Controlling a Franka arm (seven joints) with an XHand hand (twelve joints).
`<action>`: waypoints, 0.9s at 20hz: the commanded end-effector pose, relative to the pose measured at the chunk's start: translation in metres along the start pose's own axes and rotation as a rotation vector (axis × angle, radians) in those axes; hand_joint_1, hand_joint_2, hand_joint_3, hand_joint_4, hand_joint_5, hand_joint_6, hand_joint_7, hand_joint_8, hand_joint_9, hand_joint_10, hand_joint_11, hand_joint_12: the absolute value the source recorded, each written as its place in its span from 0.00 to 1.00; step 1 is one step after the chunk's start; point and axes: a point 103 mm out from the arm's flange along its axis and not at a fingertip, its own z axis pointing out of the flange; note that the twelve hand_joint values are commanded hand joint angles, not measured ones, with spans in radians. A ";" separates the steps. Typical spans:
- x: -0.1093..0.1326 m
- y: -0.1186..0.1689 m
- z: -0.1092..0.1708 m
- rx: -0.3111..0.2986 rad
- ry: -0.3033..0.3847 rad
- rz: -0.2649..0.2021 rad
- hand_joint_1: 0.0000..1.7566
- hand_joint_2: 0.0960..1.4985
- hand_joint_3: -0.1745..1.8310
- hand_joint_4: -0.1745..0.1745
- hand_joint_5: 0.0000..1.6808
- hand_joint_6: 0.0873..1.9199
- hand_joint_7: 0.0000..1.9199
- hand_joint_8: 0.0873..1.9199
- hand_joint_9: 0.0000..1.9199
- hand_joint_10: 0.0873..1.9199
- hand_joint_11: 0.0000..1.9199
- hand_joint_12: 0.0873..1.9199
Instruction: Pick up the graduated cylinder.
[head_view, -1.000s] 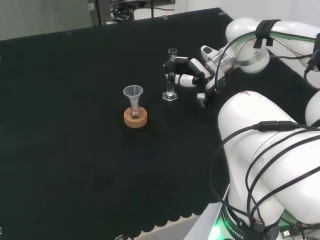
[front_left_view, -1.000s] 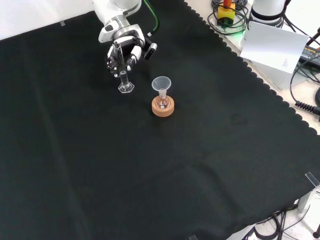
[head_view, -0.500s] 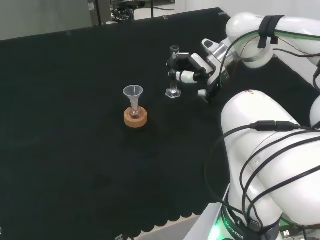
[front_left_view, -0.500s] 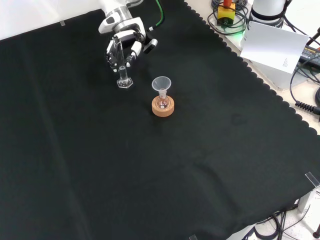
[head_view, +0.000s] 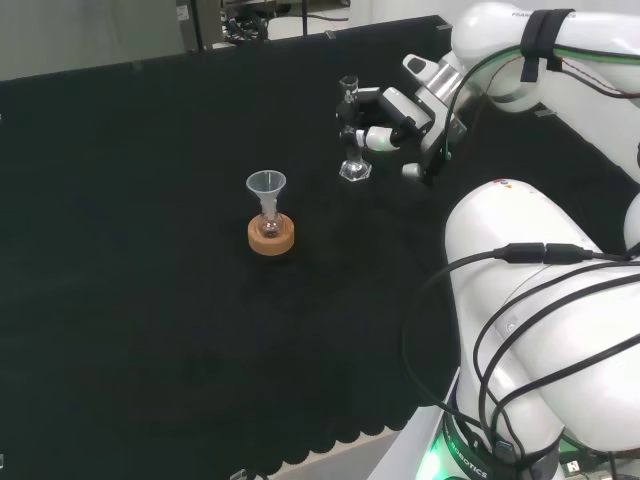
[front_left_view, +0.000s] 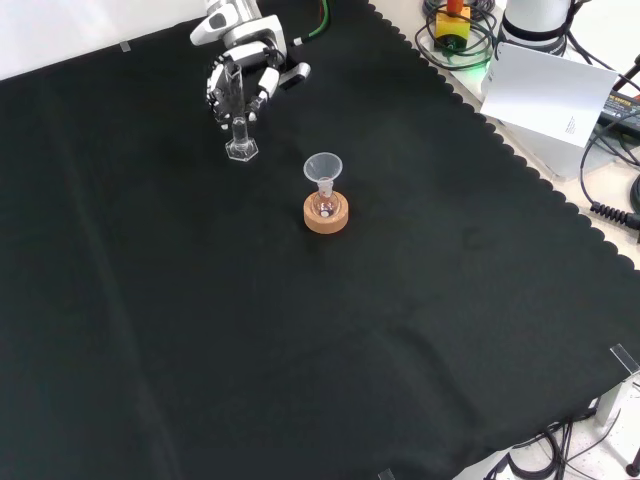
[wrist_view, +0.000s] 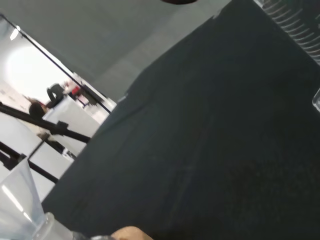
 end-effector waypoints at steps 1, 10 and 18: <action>0.013 -0.004 -0.017 0.091 -0.103 0.003 0.71 0.75 0.09 0.00 0.53 0.56 0.48 0.56 0.65 0.10 0.54 0.46; 0.035 -0.016 -0.028 0.199 -0.203 0.016 0.71 0.75 0.09 0.00 0.54 0.55 0.49 0.55 0.67 0.09 0.55 0.46; 0.060 -0.041 -0.021 0.319 -0.268 0.035 0.71 0.74 0.09 0.00 0.54 0.54 0.50 0.54 0.69 0.07 0.56 0.45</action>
